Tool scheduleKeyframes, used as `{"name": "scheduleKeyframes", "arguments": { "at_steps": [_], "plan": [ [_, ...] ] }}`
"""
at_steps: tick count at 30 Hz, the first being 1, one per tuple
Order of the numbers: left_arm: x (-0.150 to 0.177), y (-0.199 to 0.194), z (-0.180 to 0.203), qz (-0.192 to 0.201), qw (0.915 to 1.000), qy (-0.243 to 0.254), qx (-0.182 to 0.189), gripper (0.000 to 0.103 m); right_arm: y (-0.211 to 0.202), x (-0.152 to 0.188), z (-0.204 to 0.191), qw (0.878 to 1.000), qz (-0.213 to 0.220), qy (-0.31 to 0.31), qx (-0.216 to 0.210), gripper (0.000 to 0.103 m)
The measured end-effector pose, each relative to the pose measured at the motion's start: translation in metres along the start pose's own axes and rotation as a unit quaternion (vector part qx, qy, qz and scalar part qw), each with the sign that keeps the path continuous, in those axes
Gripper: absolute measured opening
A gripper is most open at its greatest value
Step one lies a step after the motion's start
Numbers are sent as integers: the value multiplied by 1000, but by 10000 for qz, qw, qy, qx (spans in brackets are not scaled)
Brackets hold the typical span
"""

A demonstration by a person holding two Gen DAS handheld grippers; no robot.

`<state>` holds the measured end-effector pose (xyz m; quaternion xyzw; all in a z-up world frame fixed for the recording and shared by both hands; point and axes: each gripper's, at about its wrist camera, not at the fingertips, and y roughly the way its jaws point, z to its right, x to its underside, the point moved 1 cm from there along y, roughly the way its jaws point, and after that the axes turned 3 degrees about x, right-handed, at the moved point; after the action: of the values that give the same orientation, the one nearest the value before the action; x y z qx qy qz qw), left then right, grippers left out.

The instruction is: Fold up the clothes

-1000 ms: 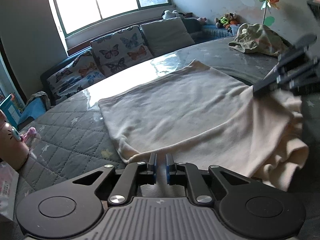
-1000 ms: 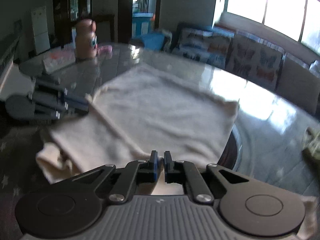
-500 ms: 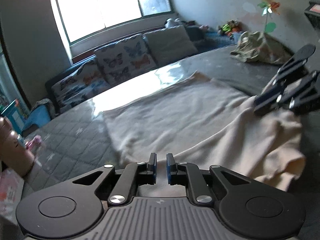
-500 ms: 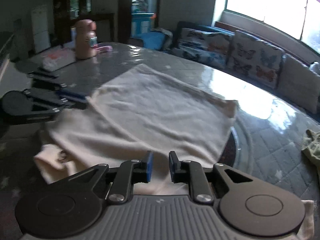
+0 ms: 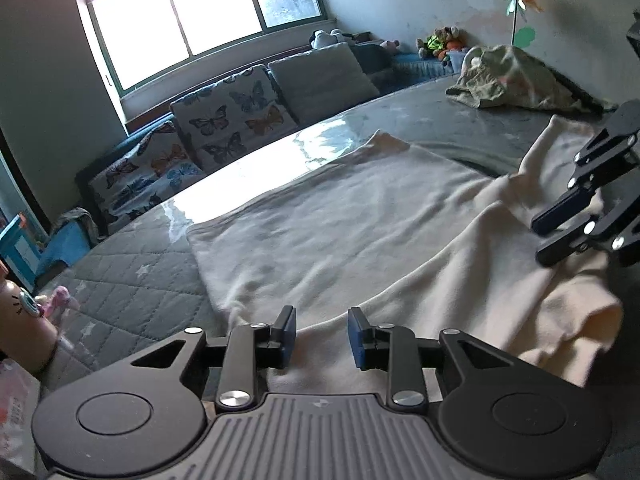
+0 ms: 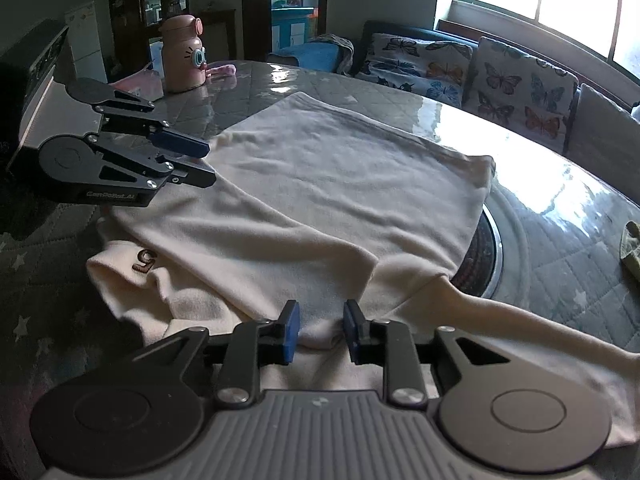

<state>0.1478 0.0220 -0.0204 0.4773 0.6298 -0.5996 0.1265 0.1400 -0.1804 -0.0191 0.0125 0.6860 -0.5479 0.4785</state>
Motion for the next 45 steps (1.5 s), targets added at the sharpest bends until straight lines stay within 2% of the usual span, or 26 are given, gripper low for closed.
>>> {"name": "scheduleKeyframes", "arguments": {
  "at_steps": [4, 5, 6, 8, 14, 19, 23, 26, 32, 34, 36, 39, 41, 45],
  "plan": [
    [8, 10, -5, -58, 9989, 111, -458, 28, 1, 1, 0, 10000, 4, -2, 6, 25],
    [8, 10, -8, -53, 9987, 52, -507, 25, 1, 1, 0, 10000, 5, -2, 7, 25],
    [8, 11, -9, -91, 9976, 63, -683, 21, 1, 1, 0, 10000, 6, -2, 9, 26],
    [9, 13, -12, -141, 9950, 69, -987, 18, 1, 1, 0, 10000, 8, -3, 12, 26],
    [5, 1, -22, 22, 9945, -284, -1006, 20, -1, 1, 1, 9999, 40, 99, 38, 26],
    [-11, -20, -4, 273, 9977, -394, -475, 20, -6, 5, -1, 9999, 69, 74, 93, 27],
    [-14, -24, 23, 271, 9990, -358, 28, 22, -28, 11, 13, 9986, 263, 418, 197, 30],
    [-14, -24, 41, 274, 9991, -244, 194, 28, -45, 24, 32, 9955, 327, 777, 444, 30],
    [-18, -26, 56, 287, 9987, -278, 304, 35, -71, 62, 89, 9775, 302, 1650, 1282, 30],
    [-17, -30, 59, 307, 9987, -280, 309, 44, -77, 75, 109, 9685, 283, 1925, 1556, 30],
    [-17, -32, 59, 317, 9986, -311, 285, 48, -82, 86, 128, 9585, 281, 2186, 1811, 30],
    [-15, -33, 59, 296, 9984, -411, 251, 55, -85, 97, 154, 9428, 316, 2518, 2162, 41],
    [-14, -34, 59, 291, 9983, -454, 203, 61, -85, 103, 167, 9346, 344, 2737, 2247, 41],
    [-13, -36, 57, 316, 9981, -523, 112, 76, -81, 109, 187, 9230, 455, 3161, 2147, 41]
  ]
}}
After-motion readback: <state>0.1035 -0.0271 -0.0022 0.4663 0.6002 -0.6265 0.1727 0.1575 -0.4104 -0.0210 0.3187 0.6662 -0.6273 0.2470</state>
